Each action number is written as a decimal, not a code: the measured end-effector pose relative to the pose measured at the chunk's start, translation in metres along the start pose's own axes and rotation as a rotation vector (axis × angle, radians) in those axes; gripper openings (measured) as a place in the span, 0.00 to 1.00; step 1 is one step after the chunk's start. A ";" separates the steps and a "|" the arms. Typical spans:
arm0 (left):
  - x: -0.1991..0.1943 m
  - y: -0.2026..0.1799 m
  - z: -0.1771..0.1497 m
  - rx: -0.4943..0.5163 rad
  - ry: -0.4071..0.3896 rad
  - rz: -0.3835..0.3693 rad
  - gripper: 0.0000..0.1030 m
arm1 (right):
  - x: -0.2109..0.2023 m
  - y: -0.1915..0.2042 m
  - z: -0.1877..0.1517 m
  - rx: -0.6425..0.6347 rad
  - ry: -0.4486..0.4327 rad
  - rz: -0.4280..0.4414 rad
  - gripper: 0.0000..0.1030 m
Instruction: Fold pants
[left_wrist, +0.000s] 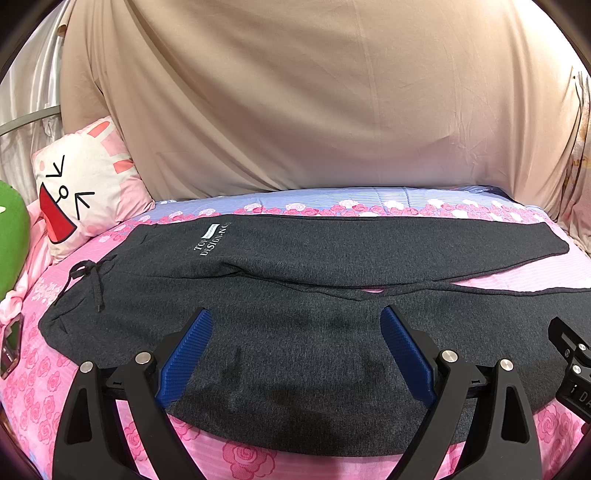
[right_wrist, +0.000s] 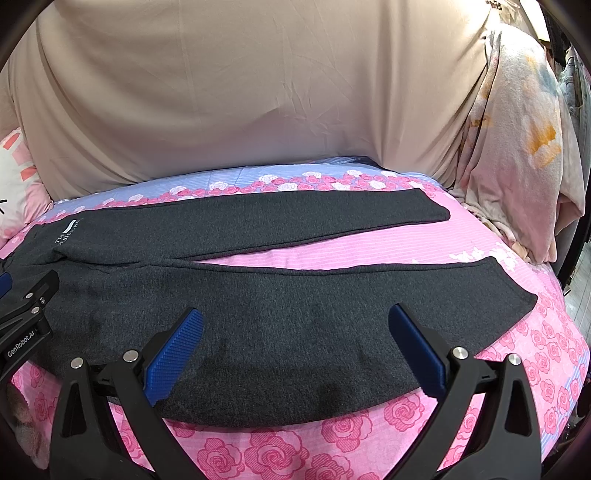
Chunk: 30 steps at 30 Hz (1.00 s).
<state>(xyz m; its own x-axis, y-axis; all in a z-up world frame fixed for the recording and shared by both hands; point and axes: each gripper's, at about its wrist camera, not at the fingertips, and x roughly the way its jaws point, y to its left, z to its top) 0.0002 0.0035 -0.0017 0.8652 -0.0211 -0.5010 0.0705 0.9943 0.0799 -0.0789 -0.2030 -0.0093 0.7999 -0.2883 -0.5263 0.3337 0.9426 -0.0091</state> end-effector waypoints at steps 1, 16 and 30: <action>0.000 0.000 0.000 0.000 0.000 0.000 0.88 | 0.000 0.000 0.000 0.000 0.000 0.000 0.96; 0.000 0.000 0.000 0.000 0.001 0.000 0.88 | 0.001 0.000 -0.001 0.001 0.007 0.002 0.96; -0.007 0.068 0.035 -0.089 -0.009 -0.092 0.89 | 0.000 -0.080 0.024 0.026 0.001 0.158 0.96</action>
<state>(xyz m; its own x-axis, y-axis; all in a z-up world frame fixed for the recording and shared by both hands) 0.0163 0.0677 0.0375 0.8618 -0.1130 -0.4945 0.1055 0.9935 -0.0431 -0.0937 -0.2820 0.0120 0.8431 -0.1364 -0.5202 0.2162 0.9717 0.0956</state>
